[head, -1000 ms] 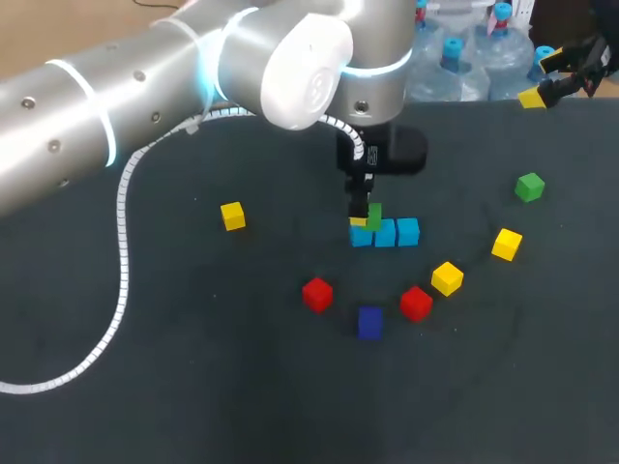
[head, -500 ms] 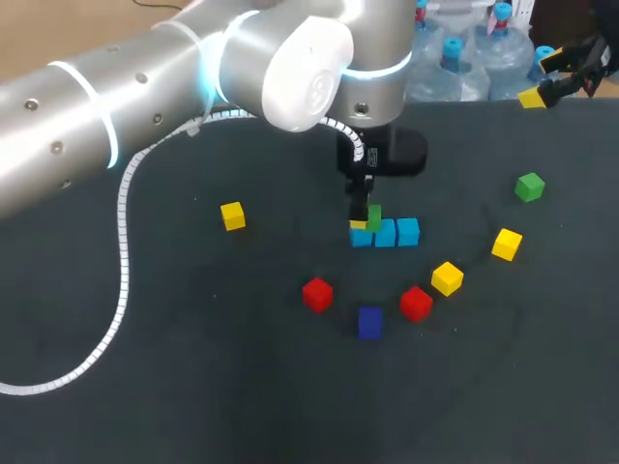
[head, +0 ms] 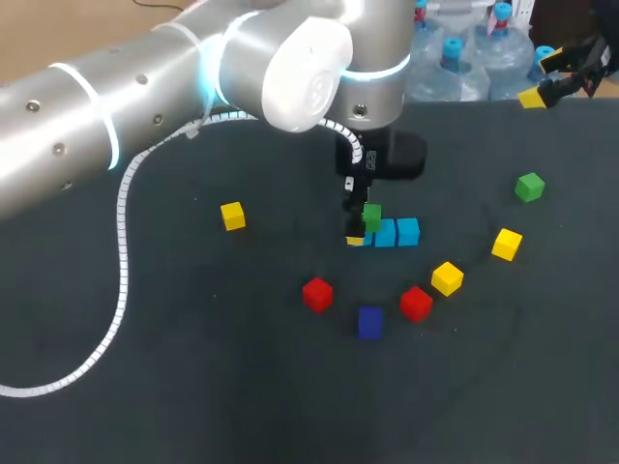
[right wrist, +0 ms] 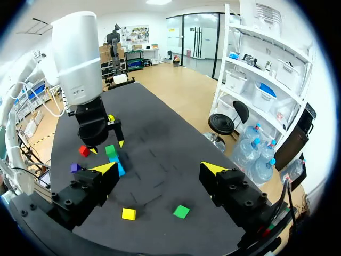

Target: Place the blue cubes, place green cubes on the blue cubes, place the yellow cubes on the green cubes, then place the red cubes on the yellow cubes, and place purple cube on the red cubes.

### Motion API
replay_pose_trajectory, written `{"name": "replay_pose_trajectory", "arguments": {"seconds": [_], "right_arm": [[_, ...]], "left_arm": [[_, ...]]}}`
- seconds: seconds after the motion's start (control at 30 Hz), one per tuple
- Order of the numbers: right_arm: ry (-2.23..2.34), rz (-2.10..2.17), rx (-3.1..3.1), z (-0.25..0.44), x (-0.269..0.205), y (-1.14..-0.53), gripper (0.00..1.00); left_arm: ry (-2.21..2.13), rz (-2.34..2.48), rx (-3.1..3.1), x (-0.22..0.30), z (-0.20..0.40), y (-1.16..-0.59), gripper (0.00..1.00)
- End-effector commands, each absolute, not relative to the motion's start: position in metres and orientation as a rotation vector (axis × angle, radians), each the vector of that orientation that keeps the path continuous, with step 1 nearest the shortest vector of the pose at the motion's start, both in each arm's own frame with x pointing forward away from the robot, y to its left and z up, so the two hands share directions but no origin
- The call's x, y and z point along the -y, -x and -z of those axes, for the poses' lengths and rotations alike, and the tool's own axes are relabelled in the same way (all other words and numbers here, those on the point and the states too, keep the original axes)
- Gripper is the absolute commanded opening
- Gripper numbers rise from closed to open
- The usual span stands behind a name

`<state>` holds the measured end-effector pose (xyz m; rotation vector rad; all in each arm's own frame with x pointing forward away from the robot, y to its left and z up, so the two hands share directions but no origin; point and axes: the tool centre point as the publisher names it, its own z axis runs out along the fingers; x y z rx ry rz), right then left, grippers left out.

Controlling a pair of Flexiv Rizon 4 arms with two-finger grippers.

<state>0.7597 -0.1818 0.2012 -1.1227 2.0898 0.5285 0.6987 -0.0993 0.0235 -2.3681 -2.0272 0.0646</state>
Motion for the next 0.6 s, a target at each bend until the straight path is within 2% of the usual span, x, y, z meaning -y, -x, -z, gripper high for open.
{"name": "replay_pose_trajectory", "arguments": {"seconds": [0.03,0.6], "right_arm": [[1.122,-0.527,-2.089,-0.201,0.182,-0.759,1.0],[1.122,-0.527,-2.089,-0.201,0.182,-0.759,1.0]], "left_arm": [[2.359,-0.092,2.023,0.102,-0.019,-0.708,1.0],[2.369,-0.181,2.019,0.12,-0.02,-0.706,1.0]]}}
